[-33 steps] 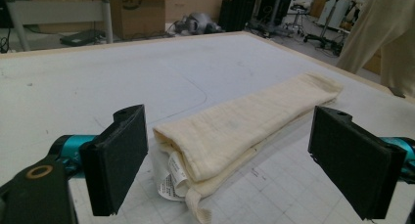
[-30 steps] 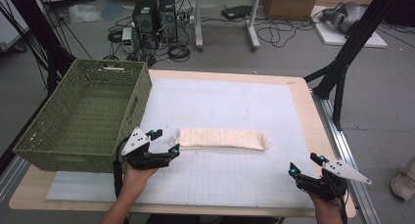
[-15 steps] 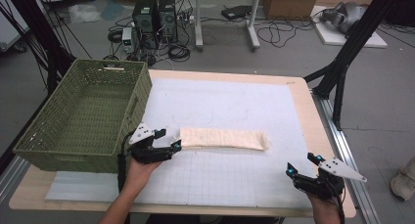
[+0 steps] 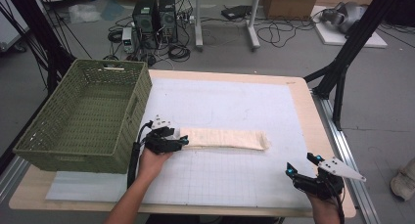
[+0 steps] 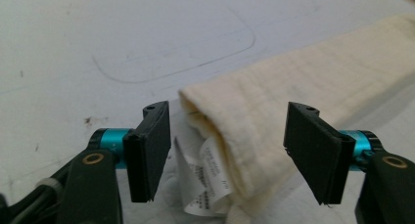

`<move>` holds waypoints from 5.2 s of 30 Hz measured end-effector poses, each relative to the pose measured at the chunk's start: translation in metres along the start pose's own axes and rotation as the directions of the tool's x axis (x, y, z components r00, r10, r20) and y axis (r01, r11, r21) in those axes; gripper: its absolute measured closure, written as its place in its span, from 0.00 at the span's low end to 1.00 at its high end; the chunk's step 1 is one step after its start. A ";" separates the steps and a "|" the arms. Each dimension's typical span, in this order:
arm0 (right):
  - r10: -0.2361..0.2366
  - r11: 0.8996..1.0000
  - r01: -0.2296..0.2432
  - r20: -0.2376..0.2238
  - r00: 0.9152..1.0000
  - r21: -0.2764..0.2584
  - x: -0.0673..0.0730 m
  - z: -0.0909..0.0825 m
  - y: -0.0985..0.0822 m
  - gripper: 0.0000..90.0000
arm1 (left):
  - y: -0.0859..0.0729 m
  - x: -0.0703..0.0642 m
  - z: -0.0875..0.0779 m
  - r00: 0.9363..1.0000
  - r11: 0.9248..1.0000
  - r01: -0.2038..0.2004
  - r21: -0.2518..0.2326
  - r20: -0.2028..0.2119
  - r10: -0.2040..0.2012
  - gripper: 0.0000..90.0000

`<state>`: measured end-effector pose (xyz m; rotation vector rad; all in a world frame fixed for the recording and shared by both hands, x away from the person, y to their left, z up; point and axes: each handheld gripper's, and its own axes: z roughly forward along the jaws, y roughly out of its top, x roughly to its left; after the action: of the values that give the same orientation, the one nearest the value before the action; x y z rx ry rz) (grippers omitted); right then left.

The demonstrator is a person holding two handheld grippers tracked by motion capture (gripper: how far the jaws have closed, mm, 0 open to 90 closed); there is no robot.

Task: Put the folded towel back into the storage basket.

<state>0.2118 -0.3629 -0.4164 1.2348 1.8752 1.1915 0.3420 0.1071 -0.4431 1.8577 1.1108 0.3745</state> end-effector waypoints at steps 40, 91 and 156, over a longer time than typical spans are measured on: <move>-0.030 0.994 0.035 -0.051 0.998 0.107 0.015 0.072 0.024 0.24 | -0.008 -0.012 -0.005 0.985 0.986 -0.162 -0.039 0.055 0.164 0.92; 0.004 0.970 0.019 -0.097 0.995 0.241 0.027 0.119 0.021 0.93 | -0.010 -0.012 -0.014 0.979 0.979 -0.185 -0.084 0.069 0.190 0.92; -0.052 0.998 0.045 -0.239 0.970 -0.034 0.007 0.078 0.039 0.92 | -0.001 -0.026 -0.062 0.954 0.942 -0.209 -0.263 0.155 0.255 0.93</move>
<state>0.2889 -0.3223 -0.4144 1.0617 2.0406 1.3886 0.2878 0.1197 -0.4061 1.7667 0.6856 0.4413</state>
